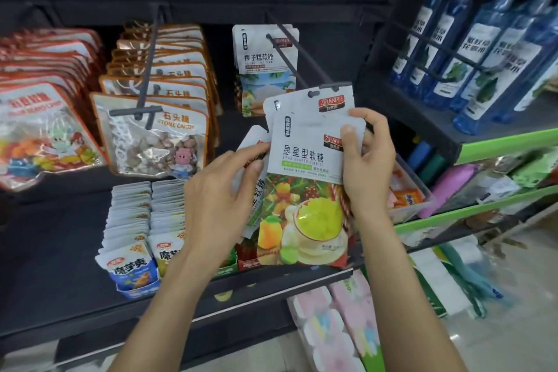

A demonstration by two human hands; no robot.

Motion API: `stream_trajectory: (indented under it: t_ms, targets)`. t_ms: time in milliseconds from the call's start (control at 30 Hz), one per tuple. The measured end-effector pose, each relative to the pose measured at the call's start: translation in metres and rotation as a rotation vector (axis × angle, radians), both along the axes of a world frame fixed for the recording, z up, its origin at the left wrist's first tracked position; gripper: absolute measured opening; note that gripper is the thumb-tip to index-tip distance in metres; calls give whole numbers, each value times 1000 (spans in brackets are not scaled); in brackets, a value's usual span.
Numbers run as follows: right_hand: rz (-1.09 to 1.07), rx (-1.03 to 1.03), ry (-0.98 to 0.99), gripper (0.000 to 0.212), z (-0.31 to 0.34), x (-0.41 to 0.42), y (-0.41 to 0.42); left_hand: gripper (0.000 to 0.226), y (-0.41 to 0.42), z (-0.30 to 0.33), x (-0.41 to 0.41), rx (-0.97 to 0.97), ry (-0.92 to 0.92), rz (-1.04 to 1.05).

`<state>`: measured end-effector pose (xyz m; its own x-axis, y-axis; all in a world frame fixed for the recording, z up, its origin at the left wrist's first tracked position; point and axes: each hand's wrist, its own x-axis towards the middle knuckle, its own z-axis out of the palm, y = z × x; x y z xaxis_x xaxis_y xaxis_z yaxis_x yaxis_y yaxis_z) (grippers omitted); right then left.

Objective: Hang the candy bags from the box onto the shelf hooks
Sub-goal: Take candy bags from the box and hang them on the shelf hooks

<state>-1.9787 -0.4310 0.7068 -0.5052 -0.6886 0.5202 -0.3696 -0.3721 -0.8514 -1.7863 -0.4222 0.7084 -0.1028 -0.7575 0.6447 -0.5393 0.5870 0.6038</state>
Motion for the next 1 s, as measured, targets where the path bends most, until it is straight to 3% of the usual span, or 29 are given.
stream_trajectory:
  t_ms: [233, 567, 633, 833, 1000]
  targets:
    - [87, 15, -81, 14, -11, -1, -23, 27, 2, -30, 17, 57, -116, 90]
    - [-55, 56, 196, 7, -9, -4, -90, 27, 1, -43, 36, 78, -206, 213]
    - [-32, 69, 214, 15, -12, -5, -96, 27, 2, -45, 39, 64, -211, 226]
    - [-107, -46, 184, 2, -19, -25, -53, 28, 7, -48, 42, 22, -200, 207]
    - [-106, -129, 156, 19, -8, -44, 8, 26, 14, -40, 39, 19, -183, 181]
